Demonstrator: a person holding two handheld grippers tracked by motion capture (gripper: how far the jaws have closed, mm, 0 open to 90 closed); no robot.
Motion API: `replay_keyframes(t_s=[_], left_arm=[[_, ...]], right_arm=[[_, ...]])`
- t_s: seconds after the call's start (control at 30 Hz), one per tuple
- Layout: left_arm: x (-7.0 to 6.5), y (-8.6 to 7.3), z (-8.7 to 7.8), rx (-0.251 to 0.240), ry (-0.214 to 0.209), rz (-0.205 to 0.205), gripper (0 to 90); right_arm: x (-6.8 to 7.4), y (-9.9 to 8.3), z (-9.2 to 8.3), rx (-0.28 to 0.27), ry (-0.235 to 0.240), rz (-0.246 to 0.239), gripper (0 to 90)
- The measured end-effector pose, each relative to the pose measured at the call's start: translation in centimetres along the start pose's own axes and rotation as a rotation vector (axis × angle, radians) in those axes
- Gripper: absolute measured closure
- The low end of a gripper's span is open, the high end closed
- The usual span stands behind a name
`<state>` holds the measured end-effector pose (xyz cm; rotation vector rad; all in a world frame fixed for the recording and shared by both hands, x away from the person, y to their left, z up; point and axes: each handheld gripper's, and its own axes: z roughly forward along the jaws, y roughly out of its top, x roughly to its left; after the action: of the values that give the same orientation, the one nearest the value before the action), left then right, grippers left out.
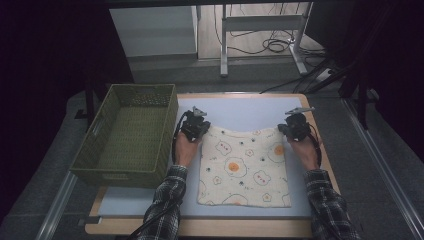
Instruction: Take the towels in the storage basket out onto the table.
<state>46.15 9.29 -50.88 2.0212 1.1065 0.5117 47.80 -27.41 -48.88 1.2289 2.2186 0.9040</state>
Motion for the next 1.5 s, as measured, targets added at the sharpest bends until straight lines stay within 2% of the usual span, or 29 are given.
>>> replay_keyframes(t_s=[0.07,0.17,0.27,0.4,0.53,0.63,0.73,0.87,0.93,1.2,1.3,1.4,1.5], left_arm=[[-0.3,-0.3,-0.3,0.0,0.013,0.022,88.0],[-0.6,-1.0,-0.8,-0.014,0.007,0.009,88.0],[-0.9,-1.7,-1.4,-0.018,0.009,0.02,88.0],[-1.3,-2.5,-2.5,-0.038,0.005,0.006,87.9],[-1.9,-3.2,-3.6,-0.046,0.0,0.008,87.8],[-2.5,-3.8,-4.2,-0.024,-0.013,0.034,87.5],[-3.5,-4.5,-4.8,0.0,-0.01,0.097,87.5],[-4.5,-5.5,-5.5,-0.001,-0.025,0.126,87.4],[-4.8,-6.0,-6.0,-0.001,-0.031,0.125,87.4],[-6.1,-7.9,-8.1,0.008,-0.107,0.087,87.1],[-6.6,-8.5,-9.0,0.013,-0.128,0.088,87.1],[-7.0,-9.0,-10.0,-0.001,-0.155,0.075,86.9],[-7.5,-9.5,-11.2,-0.02,-0.168,0.082,86.8]], right_arm=[[0.0,0.0,-0.5,-0.006,0.005,-0.004,89.4],[0.0,-0.5,-1.3,-0.021,0.019,0.001,89.3],[-0.1,-1.2,-2.2,-0.049,0.049,0.019,89.3],[-0.1,-2.0,-3.6,-0.075,0.084,0.032,89.3],[0.0,-2.9,-4.9,-0.1,0.123,0.046,89.3],[0.3,-3.6,-5.7,-0.108,0.147,0.048,89.3],[0.8,-4.5,-6.5,-0.115,0.146,0.032,89.3],[1.3,-5.8,-7.2,-0.106,0.15,0.016,89.3],[1.6,-6.4,-7.5,-0.099,0.154,0.011,89.2],[3.0,-8.5,-9.4,-0.102,0.182,-0.011,89.2],[3.6,-9.5,-10.4,-0.101,0.199,-0.02,89.2],[4.1,-10.3,-11.3,-0.106,0.209,-0.028,89.2],[4.5,-11.0,-12.3,-0.121,0.22,-0.03,89.1]])
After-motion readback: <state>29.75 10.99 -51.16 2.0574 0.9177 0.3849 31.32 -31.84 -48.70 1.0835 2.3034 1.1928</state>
